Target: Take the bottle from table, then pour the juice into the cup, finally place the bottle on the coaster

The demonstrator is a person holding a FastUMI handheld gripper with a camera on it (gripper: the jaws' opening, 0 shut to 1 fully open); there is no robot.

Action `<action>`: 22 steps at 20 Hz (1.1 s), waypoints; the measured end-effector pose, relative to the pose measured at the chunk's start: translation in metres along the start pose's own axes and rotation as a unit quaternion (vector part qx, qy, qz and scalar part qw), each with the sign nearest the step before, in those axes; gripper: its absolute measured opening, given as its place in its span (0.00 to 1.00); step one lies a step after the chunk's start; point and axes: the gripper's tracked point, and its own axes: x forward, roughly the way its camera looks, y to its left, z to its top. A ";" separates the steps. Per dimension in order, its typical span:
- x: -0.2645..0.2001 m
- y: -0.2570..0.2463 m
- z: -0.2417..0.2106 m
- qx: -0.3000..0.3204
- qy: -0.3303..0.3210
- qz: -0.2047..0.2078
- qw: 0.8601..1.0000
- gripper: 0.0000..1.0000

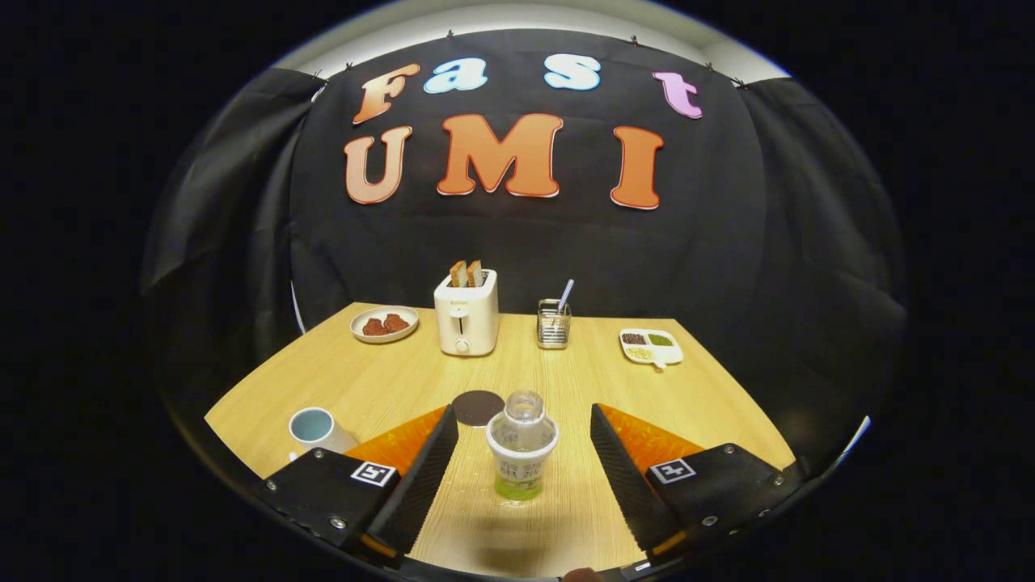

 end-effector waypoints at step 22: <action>0.077 0.005 -0.102 0.011 0.115 -0.003 0.993 0.85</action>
